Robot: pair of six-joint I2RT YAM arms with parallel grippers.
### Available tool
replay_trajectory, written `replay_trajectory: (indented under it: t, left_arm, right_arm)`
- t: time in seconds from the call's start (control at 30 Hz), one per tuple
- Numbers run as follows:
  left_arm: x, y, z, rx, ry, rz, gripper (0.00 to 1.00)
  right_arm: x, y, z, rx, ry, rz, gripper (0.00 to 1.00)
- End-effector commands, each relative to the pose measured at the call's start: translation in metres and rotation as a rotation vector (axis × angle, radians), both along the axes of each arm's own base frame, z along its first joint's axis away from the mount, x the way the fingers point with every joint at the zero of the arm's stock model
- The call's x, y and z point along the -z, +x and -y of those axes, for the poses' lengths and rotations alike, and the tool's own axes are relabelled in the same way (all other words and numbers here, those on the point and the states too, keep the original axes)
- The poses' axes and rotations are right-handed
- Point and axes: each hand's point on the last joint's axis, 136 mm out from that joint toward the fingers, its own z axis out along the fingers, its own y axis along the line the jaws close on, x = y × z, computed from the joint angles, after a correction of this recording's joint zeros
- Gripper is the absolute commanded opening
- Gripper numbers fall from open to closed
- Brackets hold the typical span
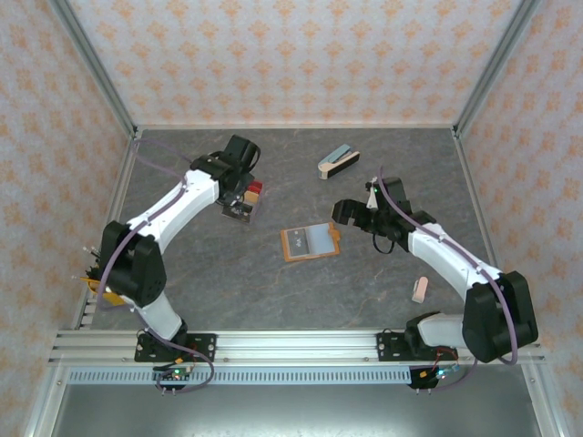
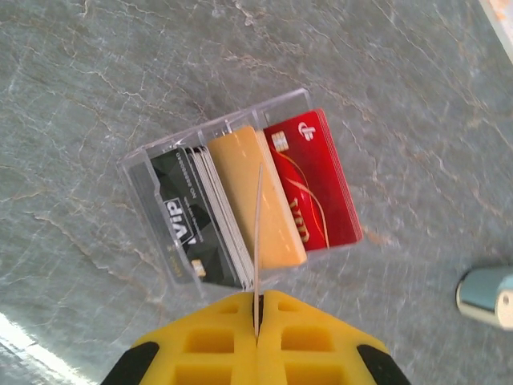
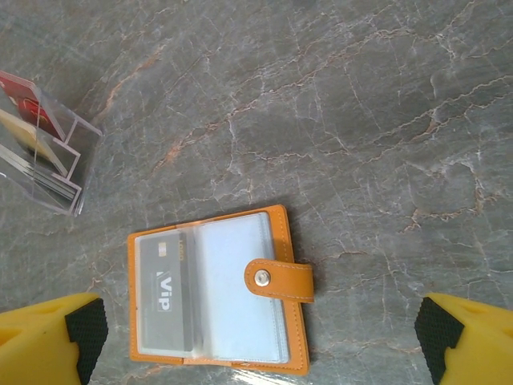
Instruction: Take the credit cards out of the card holder
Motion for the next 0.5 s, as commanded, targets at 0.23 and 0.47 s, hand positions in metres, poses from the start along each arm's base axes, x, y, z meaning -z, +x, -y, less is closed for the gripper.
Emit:
replay_trajectory:
  t: [0.23, 0.47]
  left_arm:
    - [0.029, 0.017, -0.007, -0.163, -0.08, -0.041, 0.0]
    - [0.038, 0.03, -0.005, -0.158, -0.082, -0.056, 0.0]
  right_arm:
    - [-0.003, 0.003, 0.006, 0.022, -0.014, 0.045, 1.0]
    - [0.001, 0.003, 0.005, 0.02, -0.011, 0.034, 1.0]
